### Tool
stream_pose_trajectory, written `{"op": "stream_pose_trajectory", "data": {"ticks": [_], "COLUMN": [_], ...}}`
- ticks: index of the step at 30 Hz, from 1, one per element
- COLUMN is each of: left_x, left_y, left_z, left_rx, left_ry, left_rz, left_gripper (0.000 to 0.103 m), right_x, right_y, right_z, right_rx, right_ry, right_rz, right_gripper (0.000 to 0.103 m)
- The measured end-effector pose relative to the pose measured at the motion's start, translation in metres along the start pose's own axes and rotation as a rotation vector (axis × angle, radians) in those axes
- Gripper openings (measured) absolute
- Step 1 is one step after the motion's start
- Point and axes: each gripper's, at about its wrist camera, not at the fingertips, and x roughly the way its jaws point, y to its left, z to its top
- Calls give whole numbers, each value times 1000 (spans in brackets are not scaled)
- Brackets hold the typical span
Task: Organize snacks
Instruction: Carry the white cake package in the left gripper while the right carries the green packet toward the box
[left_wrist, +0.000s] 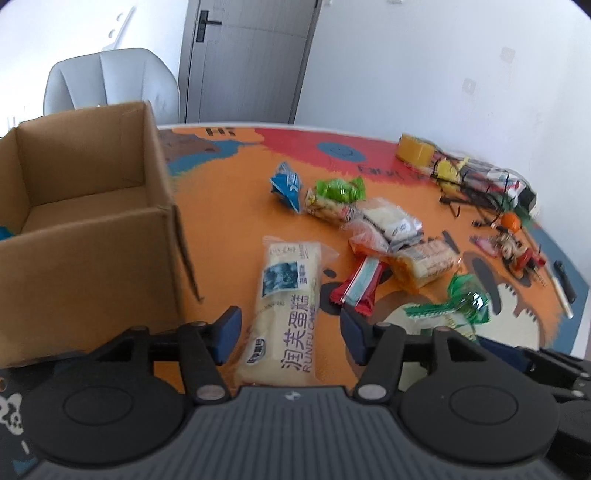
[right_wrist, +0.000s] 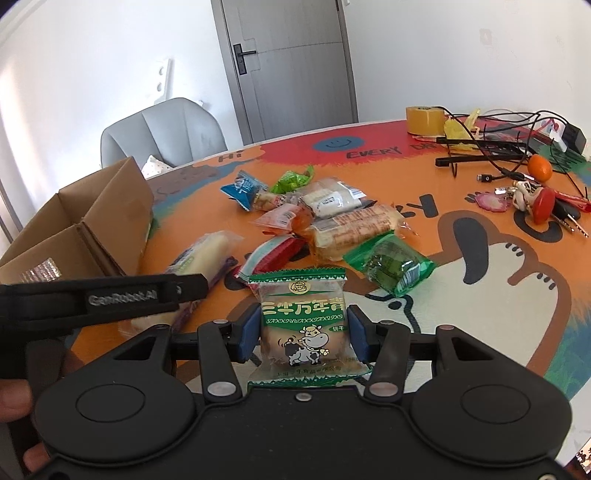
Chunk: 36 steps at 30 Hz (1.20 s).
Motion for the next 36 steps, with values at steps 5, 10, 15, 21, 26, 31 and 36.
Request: {"op": "stream_pose_trajectory", "data": {"ticks": [5,10,15,21,26,31,36], "left_x": [11,9,-4,-28,-49,-67,-81], "left_y": [-4,-2,-1,1,9,17,28], "left_z": [-3,0,2,13,23,35,46], "left_rx": [44,79,77,82,71,61,39], "left_ry": [1,3,-22,-76,-119,-159,-191], "left_rz": [34,-6,-15,-25,-24,-18,-2], "left_gripper": [46,28,28,28,28,28,28], "right_x": [5,6,1,-8,-14,-19,-22], "right_y": [-4,-1,3,11,18,29,43], "right_z": [-3,-3,2,14,24,36,48], "right_rx": [9,8,9,1,-2,-14,-35], "right_ry": [14,11,-11,-49,-82,-109,-136], "right_rz": [1,14,26,44,66,86,109], "right_gripper": [50,50,50,50,50,50,50]}}
